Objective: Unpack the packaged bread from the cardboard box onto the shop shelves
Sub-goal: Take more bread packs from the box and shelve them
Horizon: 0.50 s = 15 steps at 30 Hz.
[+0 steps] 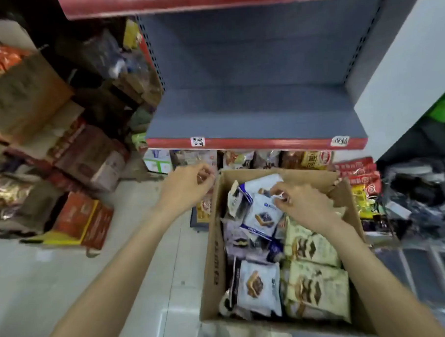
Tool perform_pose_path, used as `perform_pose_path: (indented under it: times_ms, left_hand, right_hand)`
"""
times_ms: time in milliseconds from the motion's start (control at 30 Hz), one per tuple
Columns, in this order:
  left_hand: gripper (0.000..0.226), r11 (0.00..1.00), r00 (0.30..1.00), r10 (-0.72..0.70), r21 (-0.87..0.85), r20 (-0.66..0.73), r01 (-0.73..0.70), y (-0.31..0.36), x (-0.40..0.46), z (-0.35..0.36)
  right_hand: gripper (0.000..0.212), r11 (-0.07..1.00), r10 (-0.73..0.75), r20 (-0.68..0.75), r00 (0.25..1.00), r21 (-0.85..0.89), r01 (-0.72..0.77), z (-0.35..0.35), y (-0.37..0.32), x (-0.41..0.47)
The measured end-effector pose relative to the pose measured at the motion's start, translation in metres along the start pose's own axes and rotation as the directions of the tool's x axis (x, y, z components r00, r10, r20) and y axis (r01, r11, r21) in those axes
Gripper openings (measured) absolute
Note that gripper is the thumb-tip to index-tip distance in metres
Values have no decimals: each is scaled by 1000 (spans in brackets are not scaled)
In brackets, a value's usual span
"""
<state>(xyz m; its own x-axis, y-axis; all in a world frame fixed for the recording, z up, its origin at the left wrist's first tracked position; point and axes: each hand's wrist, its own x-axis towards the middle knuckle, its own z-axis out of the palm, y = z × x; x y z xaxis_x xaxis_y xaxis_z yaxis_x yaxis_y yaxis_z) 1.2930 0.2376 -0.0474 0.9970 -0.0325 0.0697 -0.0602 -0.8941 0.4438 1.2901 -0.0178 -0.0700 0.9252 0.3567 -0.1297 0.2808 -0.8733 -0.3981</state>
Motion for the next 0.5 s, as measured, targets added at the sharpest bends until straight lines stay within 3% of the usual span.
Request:
perform_pose_path:
  times_ms: [133, 267, 500]
  left_hand:
    - [14, 985, 977, -93, -128, 192, 119, -19, -58, 76]
    - [20, 924, 888, -148, -259, 436, 281, -36, -92, 149]
    - [43, 960, 787, -165, -88, 595, 267, -61, -109, 265]
  right_hand:
    - [20, 988, 106, 136, 985, 101, -120, 82, 48, -35]
    - [22, 978, 171, 195, 966, 86, -190, 150, 72, -60]
    - [42, 985, 144, 347, 927, -138, -102, 232, 94, -55]
